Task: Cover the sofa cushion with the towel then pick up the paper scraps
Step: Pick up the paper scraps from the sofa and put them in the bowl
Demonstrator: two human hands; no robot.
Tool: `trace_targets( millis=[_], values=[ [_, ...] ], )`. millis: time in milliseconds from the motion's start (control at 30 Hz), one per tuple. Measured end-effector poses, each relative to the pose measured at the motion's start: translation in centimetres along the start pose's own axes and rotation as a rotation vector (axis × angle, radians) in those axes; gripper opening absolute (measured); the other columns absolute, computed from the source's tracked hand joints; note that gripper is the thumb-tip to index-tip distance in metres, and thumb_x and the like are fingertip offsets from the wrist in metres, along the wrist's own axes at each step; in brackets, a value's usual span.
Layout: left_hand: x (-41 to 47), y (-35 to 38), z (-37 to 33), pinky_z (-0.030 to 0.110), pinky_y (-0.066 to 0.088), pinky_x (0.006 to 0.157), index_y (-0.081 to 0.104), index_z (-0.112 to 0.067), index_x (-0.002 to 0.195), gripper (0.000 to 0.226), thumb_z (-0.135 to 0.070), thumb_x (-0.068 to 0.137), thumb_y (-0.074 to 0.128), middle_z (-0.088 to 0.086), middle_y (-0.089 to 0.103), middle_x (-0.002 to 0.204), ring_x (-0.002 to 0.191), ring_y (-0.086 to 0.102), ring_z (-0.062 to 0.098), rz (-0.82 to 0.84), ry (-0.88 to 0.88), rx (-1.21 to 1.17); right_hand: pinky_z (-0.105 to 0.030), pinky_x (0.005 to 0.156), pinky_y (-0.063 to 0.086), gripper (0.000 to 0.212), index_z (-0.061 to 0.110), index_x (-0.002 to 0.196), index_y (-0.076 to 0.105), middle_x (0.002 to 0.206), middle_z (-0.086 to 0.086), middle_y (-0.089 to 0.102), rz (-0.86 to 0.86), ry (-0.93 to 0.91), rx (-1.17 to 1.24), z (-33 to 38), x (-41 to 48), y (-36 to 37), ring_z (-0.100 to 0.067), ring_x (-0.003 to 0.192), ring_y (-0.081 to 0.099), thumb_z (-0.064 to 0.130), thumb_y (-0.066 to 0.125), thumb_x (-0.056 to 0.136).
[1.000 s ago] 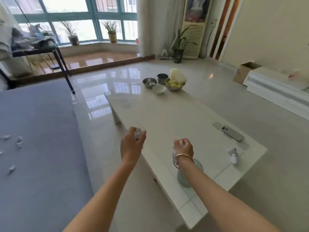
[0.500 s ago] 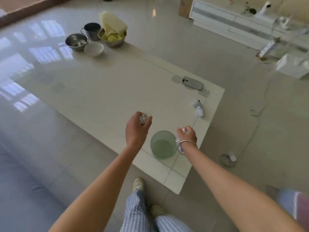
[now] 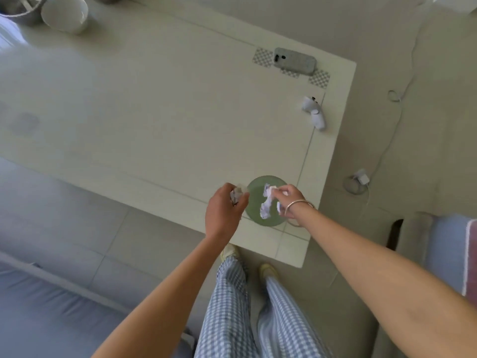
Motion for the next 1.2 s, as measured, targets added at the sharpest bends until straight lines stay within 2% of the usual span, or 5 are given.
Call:
trace_targets(
  millis=[100,267,700,1000,1200],
  values=[
    [0.9,1.4,0.6,0.036,0.044,0.063,0.049,-0.016,0.082,0.017,-0.029,0.087,0.058,0.008,0.061,0.082,0.074,0.058,0.027,0.050,-0.018,0.041,-0.039,0.092,0.046,0.033,0.019,0.123,0.050,0.114,-0.003,0.052,0.098,0.095,0.008,-1.1,-0.2,0.4,-0.017,0.090,0.056,0.033,0.049,0.093],
    [2.5,4.0,-0.7,0.037,0.043,0.065,0.052,-0.010,0.084,0.021,-0.030,0.088,0.056,0.012,0.062,0.087,0.076,0.055,0.027,0.080,-0.066,0.040,-0.039,0.103,0.040,0.039,0.015,0.127,0.053,0.139,-0.009,0.048,0.126,0.161,0.019,-2.3,-0.1,-1.5,-0.025,0.128,0.044,0.033,0.049,0.093],
    [1.8,9.7,-0.8,0.043,0.024,0.112,0.030,-0.020,0.142,0.067,-0.054,0.086,0.048,0.006,0.034,0.149,0.137,0.028,0.029,0.191,-0.159,0.362,-0.022,0.061,0.042,0.022,0.016,0.110,0.051,0.100,-0.006,0.053,0.247,0.124,-0.015,-4.7,0.0,-6.2,-0.018,0.092,0.053,0.030,0.044,0.096],
    [-2.5,6.6,-3.6,0.035,0.044,0.099,0.044,-0.011,0.133,0.044,-0.032,0.094,0.048,0.013,0.050,0.136,0.120,0.052,0.026,-0.003,-0.163,-0.027,-0.020,0.054,0.040,0.008,0.012,0.098,0.046,0.076,0.000,0.050,0.298,-0.035,-0.155,-1.6,-2.7,-6.8,-0.011,0.066,0.050,0.019,0.043,0.096],
    [-9.9,-4.9,-3.2,0.002,0.042,0.069,0.055,-0.010,0.120,0.028,-0.017,0.094,0.049,0.008,0.063,0.118,0.093,0.058,0.014,-0.337,-0.061,-0.298,-0.005,0.043,0.042,0.008,0.013,0.097,0.052,0.091,-0.008,0.058,0.357,-0.464,-0.273,6.6,-10.4,-2.8,-0.007,0.062,0.052,0.008,0.049,0.092]
  ],
)
Point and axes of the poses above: each hand's wrist, its own x-axis towards the middle knuckle, its own y-axis out of the palm, z = x × y, the point moved 10 cm from there along x, towards the middle knuckle
